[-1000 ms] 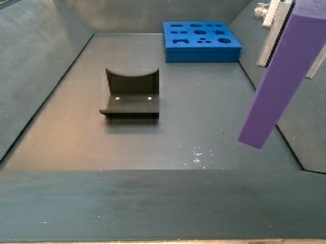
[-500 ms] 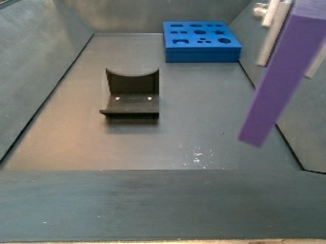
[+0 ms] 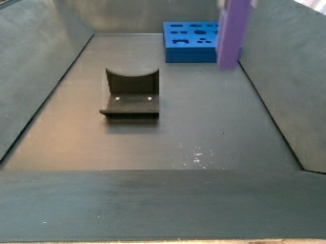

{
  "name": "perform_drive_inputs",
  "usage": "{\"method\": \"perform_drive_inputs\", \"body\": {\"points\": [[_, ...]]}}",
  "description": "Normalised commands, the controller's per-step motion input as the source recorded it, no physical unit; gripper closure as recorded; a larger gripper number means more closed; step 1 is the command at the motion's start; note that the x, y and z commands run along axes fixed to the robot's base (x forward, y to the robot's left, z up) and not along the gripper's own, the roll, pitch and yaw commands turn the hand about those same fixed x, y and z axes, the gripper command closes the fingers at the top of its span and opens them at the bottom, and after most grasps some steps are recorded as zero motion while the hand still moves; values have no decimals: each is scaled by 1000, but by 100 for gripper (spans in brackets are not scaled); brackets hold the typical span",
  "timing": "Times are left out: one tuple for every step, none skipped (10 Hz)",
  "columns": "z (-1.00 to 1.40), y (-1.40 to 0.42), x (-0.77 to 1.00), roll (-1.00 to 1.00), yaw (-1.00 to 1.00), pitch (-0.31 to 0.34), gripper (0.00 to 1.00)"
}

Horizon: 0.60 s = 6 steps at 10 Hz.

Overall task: Pick up the double-square object. Move to above the board. Insert the double-square object.
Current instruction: Move to above the board.

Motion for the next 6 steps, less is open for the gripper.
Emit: {"method": "perform_drive_inputs", "body": {"points": [[156, -1000, 61, 74, 182, 10, 100], [157, -1000, 58, 64, 101, 7, 100], [158, -1000, 58, 58, 73, 10, 100], [159, -1000, 58, 40, 41, 16, 100], [160, -1000, 57, 24, 28, 16, 100], [163, -1000, 55, 4, 22, 4, 100]]}}
